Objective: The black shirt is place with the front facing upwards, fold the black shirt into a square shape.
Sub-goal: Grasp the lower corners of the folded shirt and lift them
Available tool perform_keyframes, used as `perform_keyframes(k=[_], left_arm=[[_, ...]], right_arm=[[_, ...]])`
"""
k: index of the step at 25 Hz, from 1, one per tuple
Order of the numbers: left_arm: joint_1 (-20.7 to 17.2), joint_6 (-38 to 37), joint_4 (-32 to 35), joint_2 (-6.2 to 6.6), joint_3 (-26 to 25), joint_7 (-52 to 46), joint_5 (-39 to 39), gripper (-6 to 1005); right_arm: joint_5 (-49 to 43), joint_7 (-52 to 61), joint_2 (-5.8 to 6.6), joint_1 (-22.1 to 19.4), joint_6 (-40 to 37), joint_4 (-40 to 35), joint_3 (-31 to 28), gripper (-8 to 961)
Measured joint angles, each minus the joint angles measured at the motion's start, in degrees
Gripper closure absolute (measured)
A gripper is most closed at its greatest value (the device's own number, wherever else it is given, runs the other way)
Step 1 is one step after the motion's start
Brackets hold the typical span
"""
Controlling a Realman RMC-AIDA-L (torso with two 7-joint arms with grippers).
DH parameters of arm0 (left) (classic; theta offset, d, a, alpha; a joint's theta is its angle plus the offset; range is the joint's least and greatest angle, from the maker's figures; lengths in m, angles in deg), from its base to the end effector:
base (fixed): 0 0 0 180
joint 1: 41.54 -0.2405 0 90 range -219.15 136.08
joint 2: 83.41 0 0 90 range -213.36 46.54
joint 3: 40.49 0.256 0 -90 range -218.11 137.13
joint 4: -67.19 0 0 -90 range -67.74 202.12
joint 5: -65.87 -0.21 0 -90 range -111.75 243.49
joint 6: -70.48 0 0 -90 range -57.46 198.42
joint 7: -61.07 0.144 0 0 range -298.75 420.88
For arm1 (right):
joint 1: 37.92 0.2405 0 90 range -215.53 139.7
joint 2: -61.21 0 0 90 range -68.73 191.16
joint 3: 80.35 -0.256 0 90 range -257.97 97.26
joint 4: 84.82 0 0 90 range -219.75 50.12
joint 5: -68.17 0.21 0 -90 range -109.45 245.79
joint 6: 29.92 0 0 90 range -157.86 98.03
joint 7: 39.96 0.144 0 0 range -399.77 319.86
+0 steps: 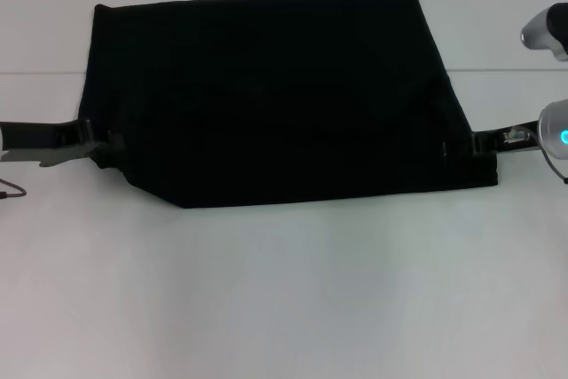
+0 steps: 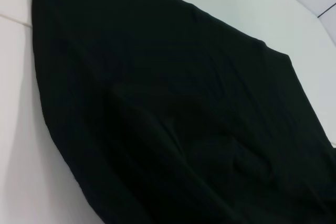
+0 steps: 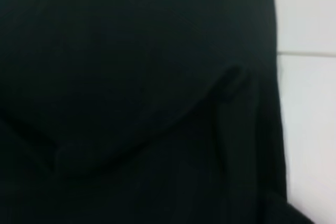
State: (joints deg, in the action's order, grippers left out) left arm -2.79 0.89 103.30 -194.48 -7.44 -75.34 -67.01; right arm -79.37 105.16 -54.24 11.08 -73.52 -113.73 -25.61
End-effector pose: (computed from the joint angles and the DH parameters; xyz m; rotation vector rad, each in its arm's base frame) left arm -0.3033 0.4050 0.0650 -2.0030 -1.6856 -0.4645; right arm 0.2675 0.4524 -0.0035 -2.0367 1.3029 -0.0182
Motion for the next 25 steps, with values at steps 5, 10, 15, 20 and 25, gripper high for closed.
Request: perform_keyframes(k=[5,10,15,20,25], left_arm=[[0.1,0.1,0.1,-0.04,0.0,0.0,0.0,923],[0.1,0.1,0.1,-0.12,0.0,0.0,0.0,923],[0.1,0.2,0.1,-0.11,0.0,0.0,0.0,923],[0.1,0.2,0.1,-0.11,0.0,0.0,0.6,923],[0.2,0.2,0.2,-0.11,0.0,0.0,0.8,923]], right_arm=[[0.4,0.0,0.27,0.0,-2.4,-0.1,-0.4,90],[0.6,0.4,0.77,0.2,-5.9,-0.6,-0.8,100],[0.7,0.8,1.16,0.6,-7.2,-0.6,-2.0,111],[0.2,3.2,1.9,0.6,-7.5,-0.5,-1.8,121],[-1.1,3.6,2.46,1.1,-8.3,0.1,-1.6,201]])
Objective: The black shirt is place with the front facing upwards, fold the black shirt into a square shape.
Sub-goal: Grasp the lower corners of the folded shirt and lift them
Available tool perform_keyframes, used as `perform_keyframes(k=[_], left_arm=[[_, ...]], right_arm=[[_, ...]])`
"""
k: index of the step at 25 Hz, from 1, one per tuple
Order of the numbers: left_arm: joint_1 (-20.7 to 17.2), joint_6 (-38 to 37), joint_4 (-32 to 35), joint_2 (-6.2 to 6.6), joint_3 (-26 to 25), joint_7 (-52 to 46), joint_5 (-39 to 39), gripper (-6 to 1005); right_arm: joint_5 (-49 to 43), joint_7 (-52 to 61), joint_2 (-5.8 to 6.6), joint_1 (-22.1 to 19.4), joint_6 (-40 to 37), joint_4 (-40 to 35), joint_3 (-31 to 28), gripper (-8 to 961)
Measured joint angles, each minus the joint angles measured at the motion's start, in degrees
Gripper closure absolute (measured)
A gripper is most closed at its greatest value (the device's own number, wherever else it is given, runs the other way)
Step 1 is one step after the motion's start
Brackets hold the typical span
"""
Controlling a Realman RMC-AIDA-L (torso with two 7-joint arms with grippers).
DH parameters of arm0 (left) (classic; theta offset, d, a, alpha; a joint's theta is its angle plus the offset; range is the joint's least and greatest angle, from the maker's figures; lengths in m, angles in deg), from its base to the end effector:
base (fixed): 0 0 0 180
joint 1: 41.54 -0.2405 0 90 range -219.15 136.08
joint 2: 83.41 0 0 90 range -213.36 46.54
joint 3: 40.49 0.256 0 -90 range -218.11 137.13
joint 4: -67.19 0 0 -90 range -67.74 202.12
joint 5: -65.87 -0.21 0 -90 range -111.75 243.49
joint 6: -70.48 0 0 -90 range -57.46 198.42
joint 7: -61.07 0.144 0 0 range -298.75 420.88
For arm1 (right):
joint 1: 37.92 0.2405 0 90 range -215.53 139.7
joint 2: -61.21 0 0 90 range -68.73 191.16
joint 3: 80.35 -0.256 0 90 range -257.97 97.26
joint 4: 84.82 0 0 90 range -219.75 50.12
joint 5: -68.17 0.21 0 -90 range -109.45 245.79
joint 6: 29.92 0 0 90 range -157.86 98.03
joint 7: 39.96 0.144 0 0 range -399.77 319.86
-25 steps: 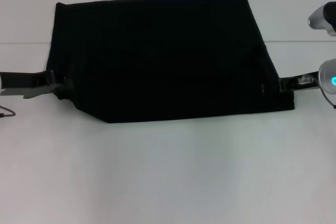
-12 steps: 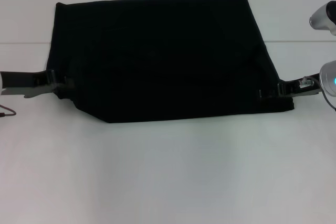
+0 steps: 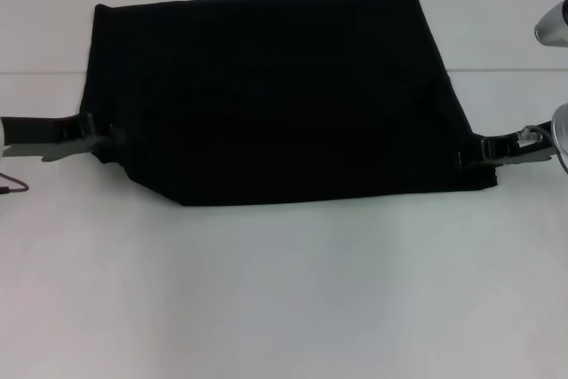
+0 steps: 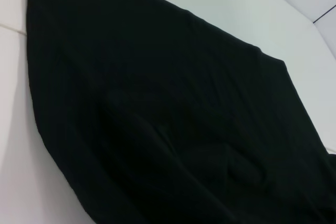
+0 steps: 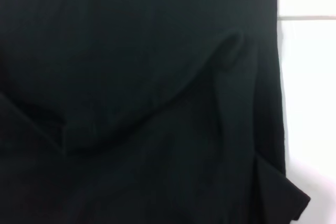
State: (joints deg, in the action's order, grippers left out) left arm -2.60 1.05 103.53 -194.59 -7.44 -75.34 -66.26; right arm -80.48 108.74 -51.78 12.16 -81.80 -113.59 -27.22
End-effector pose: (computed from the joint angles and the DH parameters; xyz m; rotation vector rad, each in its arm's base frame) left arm -0.3000 0.4074 0.0657 -2.0025 -1.6787 -0.4846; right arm 0.2672 0.4481 0.0092 -2.0511 1.4284 -0.0567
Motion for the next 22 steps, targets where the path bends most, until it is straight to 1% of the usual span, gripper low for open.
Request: perform_keyframes(k=[7,12,18,22], left_arm=[[0.1,-0.1,0.0,0.0,0.0,0.0,0.5,923],[0.1,-0.1,0.0,0.0,0.0,0.0,0.5,923],[0.1,-0.2,0.0,-0.07,0.0,0.0,0.6,923],[0.1,-0.1,-0.1,-0.09,0.0,0.0,0.6,923]], right_arm=[[-0.5,0.0,0.04,0.0,-0.2,0.3,0.2,338],[-1.3,0.0,-0.06,0.2,0.2,0.9,0.3,595],[-1.2,0.1,0.11,0.1,0.1,1.0,-0.4,800],[-0.9,0.1,0.17,-0.2,-0.2,0.7,-0.9,878]])
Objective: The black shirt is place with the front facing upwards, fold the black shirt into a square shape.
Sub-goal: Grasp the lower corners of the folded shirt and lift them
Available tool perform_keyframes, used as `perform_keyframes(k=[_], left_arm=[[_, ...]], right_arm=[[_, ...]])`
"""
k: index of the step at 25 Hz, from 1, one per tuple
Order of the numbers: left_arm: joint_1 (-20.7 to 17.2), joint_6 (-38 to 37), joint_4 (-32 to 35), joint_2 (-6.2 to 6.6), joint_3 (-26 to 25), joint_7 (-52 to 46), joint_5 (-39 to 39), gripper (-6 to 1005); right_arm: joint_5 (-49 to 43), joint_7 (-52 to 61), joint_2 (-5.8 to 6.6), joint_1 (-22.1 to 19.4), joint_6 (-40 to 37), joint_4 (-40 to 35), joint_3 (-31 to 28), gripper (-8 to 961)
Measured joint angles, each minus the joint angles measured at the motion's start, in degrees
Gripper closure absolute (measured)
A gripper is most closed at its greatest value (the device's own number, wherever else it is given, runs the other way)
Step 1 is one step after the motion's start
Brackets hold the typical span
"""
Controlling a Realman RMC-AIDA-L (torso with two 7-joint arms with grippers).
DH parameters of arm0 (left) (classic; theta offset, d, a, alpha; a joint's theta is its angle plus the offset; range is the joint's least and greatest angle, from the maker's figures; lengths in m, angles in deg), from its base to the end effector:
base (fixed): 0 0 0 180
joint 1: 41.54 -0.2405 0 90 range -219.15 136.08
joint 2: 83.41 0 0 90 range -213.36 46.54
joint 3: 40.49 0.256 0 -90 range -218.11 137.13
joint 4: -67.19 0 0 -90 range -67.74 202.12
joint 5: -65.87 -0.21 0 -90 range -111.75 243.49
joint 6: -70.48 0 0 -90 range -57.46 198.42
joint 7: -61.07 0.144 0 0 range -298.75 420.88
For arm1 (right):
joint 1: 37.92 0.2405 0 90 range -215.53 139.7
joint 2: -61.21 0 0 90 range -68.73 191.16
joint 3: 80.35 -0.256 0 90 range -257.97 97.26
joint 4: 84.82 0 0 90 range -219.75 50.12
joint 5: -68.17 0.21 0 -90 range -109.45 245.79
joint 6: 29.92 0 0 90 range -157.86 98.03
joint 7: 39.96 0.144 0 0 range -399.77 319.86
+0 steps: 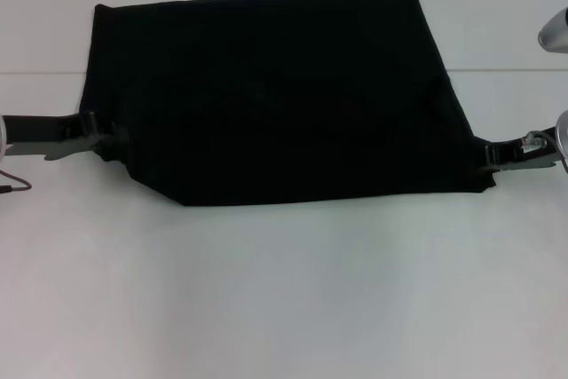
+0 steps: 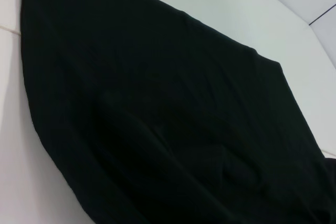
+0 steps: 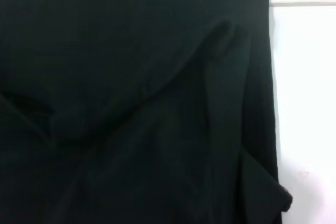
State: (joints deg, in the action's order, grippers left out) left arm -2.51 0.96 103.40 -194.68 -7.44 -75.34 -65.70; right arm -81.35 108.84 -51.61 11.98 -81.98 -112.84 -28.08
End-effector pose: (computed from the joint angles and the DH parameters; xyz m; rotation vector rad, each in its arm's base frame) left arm -0.2982 0.4079 0.0647 -2.0049 -1.6824 -0.4986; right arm 0.2731 0.4451 0.0095 -2.0400 1.4485 -0.0702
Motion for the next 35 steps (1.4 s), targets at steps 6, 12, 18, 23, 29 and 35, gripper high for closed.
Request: perform_keyframes(k=[6,12,18,23,29,35], left_arm=[[-0.1,0.0,0.0,0.0,0.0,0.0,0.0,924],[-0.1,0.1,0.0,-0.01,0.0,0.0,0.1,924],[0.0,0.1,0.0,-0.08,0.0,0.0,0.1,923],[0.0,0.1,0.0,-0.09,0.0,0.0,0.1,923],[0.0,0.1,0.1,-0.2,0.0,0.0,0.1,924],[0.0,-0.3,0.2,-0.26,0.0,0.0,0.1,924]], right_arm=[[0.1,0.0,0.25,-0.2,-0.5,0.0,-1.9,617],[-0.1,0.0,0.03,-0.2,0.3,0.5,-1.7,517],[-0.1,-0.2,-0.93,-0.2,1.6,0.7,-1.3,469],[-0.5,-0.1,-0.99,-0.2,1.0,0.4,-1.1,524],[-0.5,-0.1,-0.6,-0.3,0.0,0.0,-1.5,631],[-0.4,-0.1,-0.22,-0.4,-0.3,0.0,-1.8,889]])
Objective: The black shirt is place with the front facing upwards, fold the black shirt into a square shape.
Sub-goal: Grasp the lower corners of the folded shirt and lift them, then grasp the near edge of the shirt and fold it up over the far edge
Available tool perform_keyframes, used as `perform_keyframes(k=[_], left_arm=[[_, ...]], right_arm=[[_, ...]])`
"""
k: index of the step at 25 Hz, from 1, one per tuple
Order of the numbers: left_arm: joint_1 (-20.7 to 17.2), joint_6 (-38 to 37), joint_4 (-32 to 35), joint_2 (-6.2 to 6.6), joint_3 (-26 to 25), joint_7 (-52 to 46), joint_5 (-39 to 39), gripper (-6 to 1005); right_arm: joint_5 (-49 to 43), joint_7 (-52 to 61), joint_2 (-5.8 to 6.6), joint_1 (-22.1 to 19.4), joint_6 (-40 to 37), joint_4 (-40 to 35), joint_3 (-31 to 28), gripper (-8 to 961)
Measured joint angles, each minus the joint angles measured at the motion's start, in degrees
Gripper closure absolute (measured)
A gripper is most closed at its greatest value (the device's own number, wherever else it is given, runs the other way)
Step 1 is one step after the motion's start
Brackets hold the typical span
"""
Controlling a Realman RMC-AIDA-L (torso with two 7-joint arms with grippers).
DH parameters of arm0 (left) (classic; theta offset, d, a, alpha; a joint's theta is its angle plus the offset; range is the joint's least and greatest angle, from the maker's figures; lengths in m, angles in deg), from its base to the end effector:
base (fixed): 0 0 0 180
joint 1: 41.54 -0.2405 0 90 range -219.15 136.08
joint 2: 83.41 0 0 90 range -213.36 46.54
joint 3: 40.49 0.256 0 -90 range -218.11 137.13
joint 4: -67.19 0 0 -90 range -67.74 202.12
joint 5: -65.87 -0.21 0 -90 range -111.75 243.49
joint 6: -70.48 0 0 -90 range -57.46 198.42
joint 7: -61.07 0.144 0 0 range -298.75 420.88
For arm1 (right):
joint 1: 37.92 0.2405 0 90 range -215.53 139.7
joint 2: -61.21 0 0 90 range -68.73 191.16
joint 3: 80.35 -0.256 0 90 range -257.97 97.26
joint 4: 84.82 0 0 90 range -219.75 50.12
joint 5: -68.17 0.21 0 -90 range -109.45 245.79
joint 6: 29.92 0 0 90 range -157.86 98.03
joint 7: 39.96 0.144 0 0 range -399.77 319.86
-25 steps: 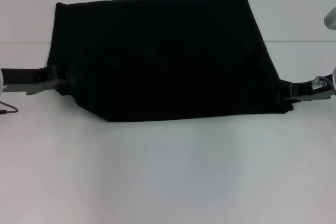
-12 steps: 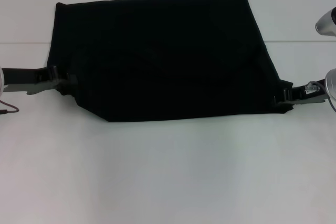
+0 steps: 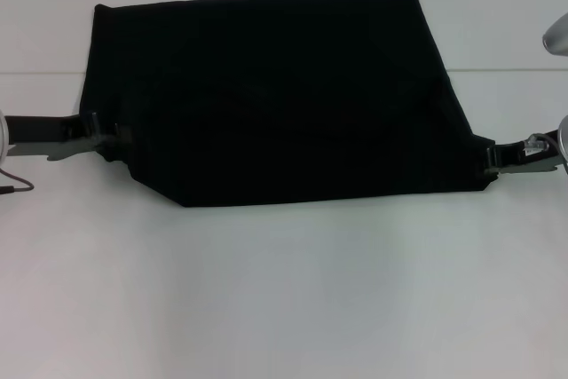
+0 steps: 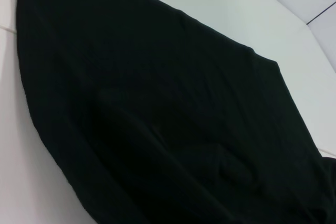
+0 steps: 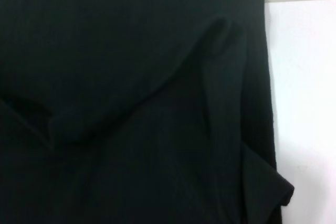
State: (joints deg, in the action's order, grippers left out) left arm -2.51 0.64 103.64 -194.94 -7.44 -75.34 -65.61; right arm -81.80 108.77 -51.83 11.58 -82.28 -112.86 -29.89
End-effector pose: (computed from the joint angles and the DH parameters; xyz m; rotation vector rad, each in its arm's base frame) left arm -0.2965 0.4074 0.0631 -2.0117 -1.6840 -0.5028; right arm 0.2766 0.4427 0.0097 -2.0253 1.4769 -0.0535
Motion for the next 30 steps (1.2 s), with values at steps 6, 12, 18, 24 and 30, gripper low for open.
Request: perform_keyframes(k=[6,12,18,24,30], left_arm=[[-0.4,-2.9,0.1,0.76,0.0,0.0,0.0,923],[-0.7,-13.3,0.2,4.04,0.0,0.2,-0.5,923],[-2.6,-24.5,1.0,6.43,0.4,0.6,-1.4,925],[-6.1,-36.0,4.9,6.4,0.3,1.8,-4.8,924],[-8.3,-43.8,5.1,6.49,0.3,4.5,-6.9,924]], right_arm=[[0.7,-0.4,0.56,-1.3,-5.1,-3.4,-1.7,898],[0.8,-0.4,1.72,-4.2,-20.8,-12.7,-4.5,903],[0.5,0.0,1.92,-7.7,-34.3,-19.1,-5.2,904],[0.5,-0.8,1.01,-12.6,-44.9,-22.7,-5.2,903],[0.8,-4.1,0.32,-17.3,-50.5,-24.9,-9.7,902]])
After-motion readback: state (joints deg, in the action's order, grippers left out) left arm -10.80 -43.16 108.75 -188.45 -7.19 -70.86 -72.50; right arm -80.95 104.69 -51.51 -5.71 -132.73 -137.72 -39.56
